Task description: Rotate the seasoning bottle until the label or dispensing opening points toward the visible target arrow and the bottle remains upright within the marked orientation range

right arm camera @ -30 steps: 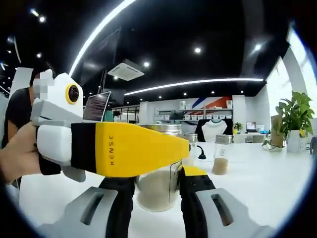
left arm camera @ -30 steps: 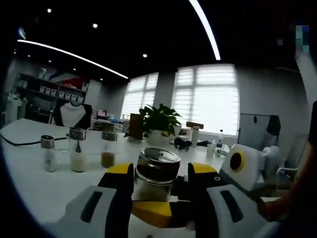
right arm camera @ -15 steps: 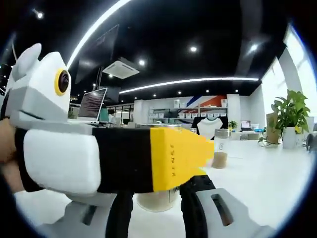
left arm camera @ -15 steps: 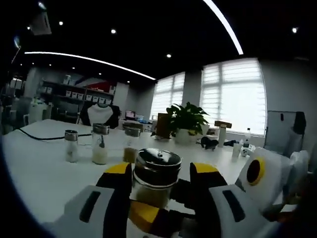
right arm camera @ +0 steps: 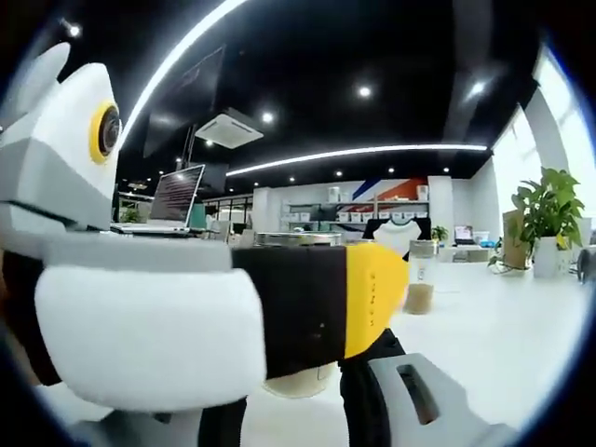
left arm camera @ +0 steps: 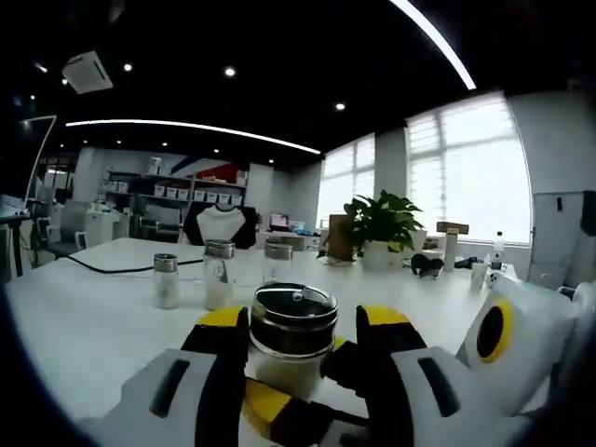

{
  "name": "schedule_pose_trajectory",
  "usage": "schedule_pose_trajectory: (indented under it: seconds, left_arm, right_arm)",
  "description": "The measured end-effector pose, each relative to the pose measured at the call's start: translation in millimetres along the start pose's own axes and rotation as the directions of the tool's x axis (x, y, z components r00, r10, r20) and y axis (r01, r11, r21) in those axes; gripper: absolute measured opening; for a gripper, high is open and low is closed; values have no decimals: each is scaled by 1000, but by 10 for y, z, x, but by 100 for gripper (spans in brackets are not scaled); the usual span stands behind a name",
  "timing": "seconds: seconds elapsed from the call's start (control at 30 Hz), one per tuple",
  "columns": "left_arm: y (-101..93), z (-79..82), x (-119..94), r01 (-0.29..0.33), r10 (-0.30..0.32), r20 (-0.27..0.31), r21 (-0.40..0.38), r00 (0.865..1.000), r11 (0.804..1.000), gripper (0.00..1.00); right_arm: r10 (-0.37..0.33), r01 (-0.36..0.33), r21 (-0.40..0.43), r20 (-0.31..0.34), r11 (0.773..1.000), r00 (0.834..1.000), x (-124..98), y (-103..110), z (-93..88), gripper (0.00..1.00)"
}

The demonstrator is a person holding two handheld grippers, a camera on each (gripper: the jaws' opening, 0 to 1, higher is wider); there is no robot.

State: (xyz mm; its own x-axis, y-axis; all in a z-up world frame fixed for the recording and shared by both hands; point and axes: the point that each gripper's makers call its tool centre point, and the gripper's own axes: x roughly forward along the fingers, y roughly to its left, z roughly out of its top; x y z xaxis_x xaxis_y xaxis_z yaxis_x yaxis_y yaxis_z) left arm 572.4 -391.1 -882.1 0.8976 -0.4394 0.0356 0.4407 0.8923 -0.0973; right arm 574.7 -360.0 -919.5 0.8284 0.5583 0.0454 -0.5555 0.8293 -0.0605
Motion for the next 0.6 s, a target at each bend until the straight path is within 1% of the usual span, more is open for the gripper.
schedule_pose_trajectory:
  seconds: [0.03,0.13,0.23,0.37,0.47,0.6]
  left_arm:
    - [-2,-5,2,5,-5,-1,-2,1000,1000,50]
    - [53,1,17,-5,6,8,-18,1000,1000,47]
    - [92,26,5,-19,19,19,-18,1000,1000,40]
    - [122,34,10,-25,25,12,-4,1000,1000,39]
    - [118,25,39,-4,4,3,-5,1000,1000,39]
    - [83,27,61,44,-44,-9,-24,999,999,38]
  right_arm:
    - [6,-6,16,-6,1000,1000,5,-4,-14,33]
    - [12,-12,4,-11,1000,1000,7,2,-20,33]
    - [15,-15,7,-7,1000,1000,6,3,-11,33]
    - [21,-21,15,-9,1000,1000,16,6,-7,33]
    - [19,-19,10,-21,1000,1000,7,-14,-22,33]
    - [30,-30,23,-29,999,999,-40,-52,-4,33]
